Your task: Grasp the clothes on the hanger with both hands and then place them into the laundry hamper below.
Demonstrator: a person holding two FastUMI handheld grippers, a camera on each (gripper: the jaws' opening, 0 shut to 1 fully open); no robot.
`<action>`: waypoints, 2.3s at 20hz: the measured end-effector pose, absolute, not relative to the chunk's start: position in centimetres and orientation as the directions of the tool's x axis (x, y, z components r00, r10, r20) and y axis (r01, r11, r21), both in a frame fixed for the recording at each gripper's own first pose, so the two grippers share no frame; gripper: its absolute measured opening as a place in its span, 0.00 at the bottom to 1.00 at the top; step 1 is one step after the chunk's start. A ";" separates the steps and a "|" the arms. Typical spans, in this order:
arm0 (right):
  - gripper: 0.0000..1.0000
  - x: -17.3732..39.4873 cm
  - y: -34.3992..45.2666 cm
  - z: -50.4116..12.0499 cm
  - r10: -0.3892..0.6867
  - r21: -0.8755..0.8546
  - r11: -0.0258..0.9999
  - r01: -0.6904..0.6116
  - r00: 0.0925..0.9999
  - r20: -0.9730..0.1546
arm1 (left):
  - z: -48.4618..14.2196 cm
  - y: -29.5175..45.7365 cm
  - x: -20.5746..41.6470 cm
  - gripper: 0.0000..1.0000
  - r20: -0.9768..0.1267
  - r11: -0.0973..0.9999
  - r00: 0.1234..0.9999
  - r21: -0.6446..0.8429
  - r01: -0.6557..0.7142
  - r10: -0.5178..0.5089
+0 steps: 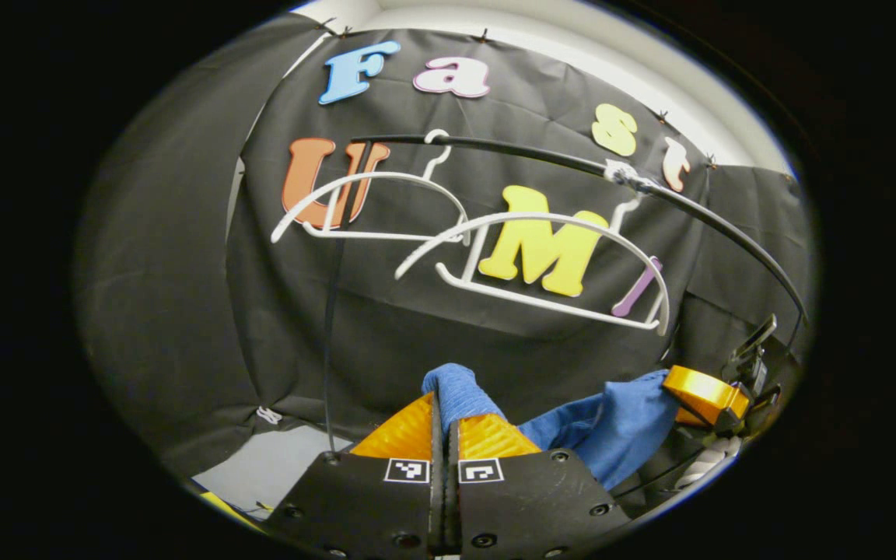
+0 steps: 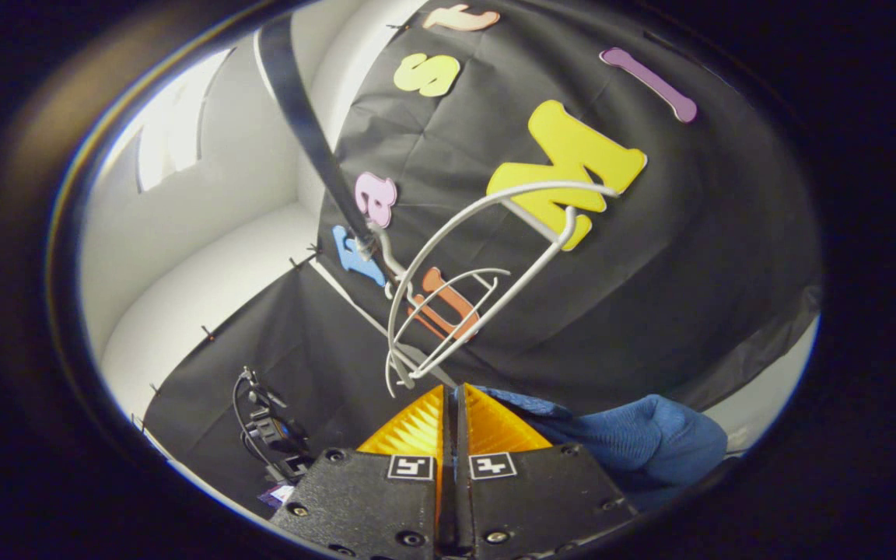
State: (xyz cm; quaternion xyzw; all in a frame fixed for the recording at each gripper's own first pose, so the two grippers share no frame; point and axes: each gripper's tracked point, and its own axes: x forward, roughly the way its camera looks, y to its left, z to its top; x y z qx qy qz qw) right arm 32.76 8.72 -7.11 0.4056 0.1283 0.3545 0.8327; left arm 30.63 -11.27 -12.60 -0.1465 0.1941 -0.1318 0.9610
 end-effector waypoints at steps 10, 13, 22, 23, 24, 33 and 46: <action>0.04 29.4 14.1 -16.1 0.711 0.706 0.567 -0.425 0.685 -0.158 | -20.6 -13.0 26.3 0.00 -0.484 0.924 0.795 -0.295 0.244 -0.365; 0.04 29.0 15.2 -20.2 0.701 0.682 0.620 -0.387 0.665 -0.259 | -24.8 -13.4 25.5 0.00 -0.549 0.923 0.751 -0.314 0.222 -0.367; 0.04 29.0 14.6 -32.9 0.548 0.494 0.830 -0.260 0.548 -0.632 | -38.4 -14.0 23.0 0.00 -0.746 0.948 0.587 -0.277 0.155 -0.314; 0.04 29.0 14.3 -34.1 0.524 0.466 0.848 -0.254 0.533 -0.664 | -39.7 -14.1 22.9 0.00 -0.768 0.952 0.565 -0.269 0.144 -0.302; 0.04 29.0 14.1 -35.1 0.506 0.444 0.860 -0.250 0.521 -0.687 | -40.7 -14.1 22.6 0.00 -0.786 0.956 0.544 -0.259 0.139 -0.293; 0.04 28.9 14.4 -38.0 0.456 0.389 0.890 -0.239 0.450 -0.768 | -47.8 -13.9 20.3 0.05 -0.882 0.972 0.409 -0.210 0.102 -0.234; 0.04 28.7 13.4 -38.9 0.370 0.323 0.929 -0.180 0.434 -0.821 | -49.0 -14.0 19.6 0.96 -0.894 0.977 0.405 -0.133 0.167 -0.191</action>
